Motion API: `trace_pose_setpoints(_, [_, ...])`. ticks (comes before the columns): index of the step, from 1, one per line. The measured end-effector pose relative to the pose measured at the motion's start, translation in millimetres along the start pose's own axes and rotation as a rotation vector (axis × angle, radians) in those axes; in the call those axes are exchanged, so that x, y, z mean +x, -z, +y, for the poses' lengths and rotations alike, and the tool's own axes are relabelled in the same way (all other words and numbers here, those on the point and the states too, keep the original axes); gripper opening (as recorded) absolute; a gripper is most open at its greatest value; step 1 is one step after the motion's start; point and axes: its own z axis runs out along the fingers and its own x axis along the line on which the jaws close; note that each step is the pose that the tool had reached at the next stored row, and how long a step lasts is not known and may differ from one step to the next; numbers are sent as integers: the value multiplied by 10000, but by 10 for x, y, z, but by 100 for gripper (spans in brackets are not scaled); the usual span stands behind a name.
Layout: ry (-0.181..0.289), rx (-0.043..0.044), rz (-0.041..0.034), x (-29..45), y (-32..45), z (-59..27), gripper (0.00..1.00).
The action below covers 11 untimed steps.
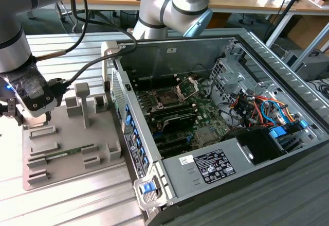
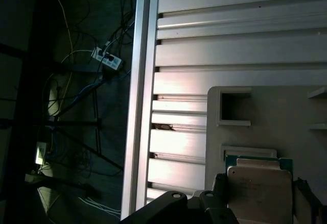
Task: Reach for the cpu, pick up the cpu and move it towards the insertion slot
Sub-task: 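Pick up the cpu and move it towards the insertion slot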
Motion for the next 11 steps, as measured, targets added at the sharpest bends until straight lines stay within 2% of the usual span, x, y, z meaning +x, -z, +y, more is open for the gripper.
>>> trace_pose_setpoints(11, [0,-77,-5,0,40,4,55])
